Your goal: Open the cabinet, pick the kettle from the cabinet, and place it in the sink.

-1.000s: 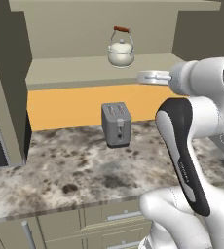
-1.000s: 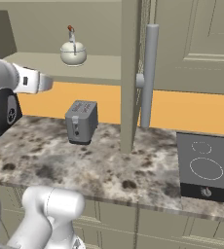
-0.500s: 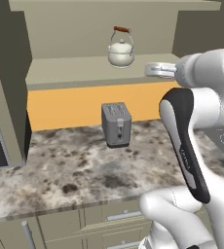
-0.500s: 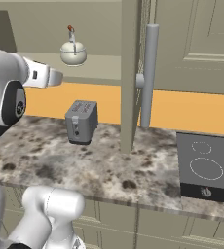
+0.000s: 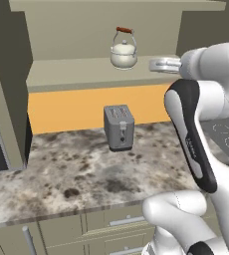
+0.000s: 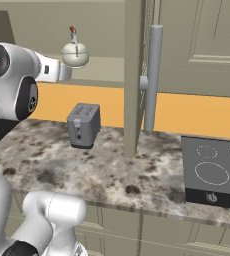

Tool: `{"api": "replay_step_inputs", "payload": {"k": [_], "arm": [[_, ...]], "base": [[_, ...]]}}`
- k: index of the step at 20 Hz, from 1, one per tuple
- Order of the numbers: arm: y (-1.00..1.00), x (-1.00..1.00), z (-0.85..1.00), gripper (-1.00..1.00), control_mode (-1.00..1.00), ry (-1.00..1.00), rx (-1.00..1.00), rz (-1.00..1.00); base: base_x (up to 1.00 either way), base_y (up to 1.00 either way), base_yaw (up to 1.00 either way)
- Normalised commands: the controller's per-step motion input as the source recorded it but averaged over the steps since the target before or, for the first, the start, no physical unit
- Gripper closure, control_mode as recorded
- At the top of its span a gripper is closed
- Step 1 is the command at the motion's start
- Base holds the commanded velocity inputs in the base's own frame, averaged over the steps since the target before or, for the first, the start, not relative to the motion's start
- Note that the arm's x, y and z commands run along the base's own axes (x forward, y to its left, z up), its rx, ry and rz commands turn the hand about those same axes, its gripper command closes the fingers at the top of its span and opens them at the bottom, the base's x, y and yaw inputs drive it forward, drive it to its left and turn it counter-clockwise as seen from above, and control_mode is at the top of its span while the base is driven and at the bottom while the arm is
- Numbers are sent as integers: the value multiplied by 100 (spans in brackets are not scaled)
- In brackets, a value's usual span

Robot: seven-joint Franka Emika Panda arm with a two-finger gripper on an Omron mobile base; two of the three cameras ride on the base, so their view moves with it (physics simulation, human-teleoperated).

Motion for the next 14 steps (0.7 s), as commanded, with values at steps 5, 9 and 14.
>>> {"api": "replay_step_inputs", "payload": {"k": [5, 9, 14], "arm": [[-1, 23, 13, -100, -100, -5, -1, 3], [-3, 17, 17, -100, -100, -2, -9, 0], [-4, 18, 12, -100, -100, 0, -11, 0]], "base": [[0, 0, 0], [0, 0, 0], [0, 0, 0]]}}
